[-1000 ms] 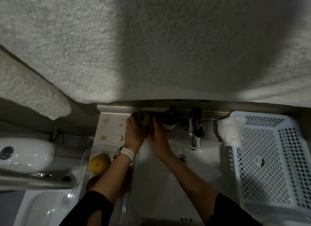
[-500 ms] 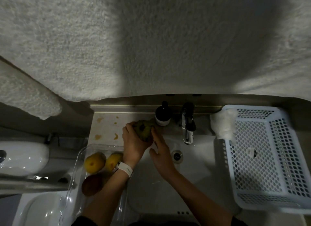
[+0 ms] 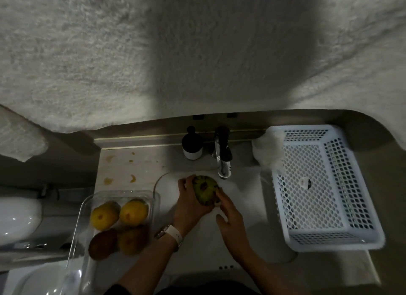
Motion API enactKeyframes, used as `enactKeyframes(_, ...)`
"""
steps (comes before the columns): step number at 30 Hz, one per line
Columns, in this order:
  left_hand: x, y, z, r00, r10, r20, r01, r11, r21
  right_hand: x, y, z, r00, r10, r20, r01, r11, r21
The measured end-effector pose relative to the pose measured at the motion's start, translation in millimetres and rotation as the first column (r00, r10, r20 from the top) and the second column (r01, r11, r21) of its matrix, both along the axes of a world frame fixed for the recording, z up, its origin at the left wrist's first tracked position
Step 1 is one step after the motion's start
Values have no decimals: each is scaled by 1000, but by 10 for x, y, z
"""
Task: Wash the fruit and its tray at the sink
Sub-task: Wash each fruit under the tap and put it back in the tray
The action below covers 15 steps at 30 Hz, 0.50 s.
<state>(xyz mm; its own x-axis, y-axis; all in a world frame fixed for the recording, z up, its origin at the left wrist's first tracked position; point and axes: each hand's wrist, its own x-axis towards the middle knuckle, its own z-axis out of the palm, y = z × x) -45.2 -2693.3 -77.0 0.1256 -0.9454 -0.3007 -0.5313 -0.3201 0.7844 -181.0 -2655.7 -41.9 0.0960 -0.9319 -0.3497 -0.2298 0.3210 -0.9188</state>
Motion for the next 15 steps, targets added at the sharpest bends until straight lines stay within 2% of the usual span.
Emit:
enactKeyframes(4,-125,-57,-90,998,-26,-50,27,999,35,-170,-174,-6,999,-47,-8,46,998,-30)
enactKeyframes(7,-207,-115,-161,997,-38,-68,43,997,68,-268,-352,57,990,-95,-100,88,994,-70)
enactKeyframes(10,-253,-125,-223,997,-73,-40,76,994,78,-330,-591,205,971,-175,-161,143,971,-194)
enactKeyframes(15,-286,-132,-350,994,-93,-57,97,994,59,-175,-1005,494,988,-156,11,155,966,-205)
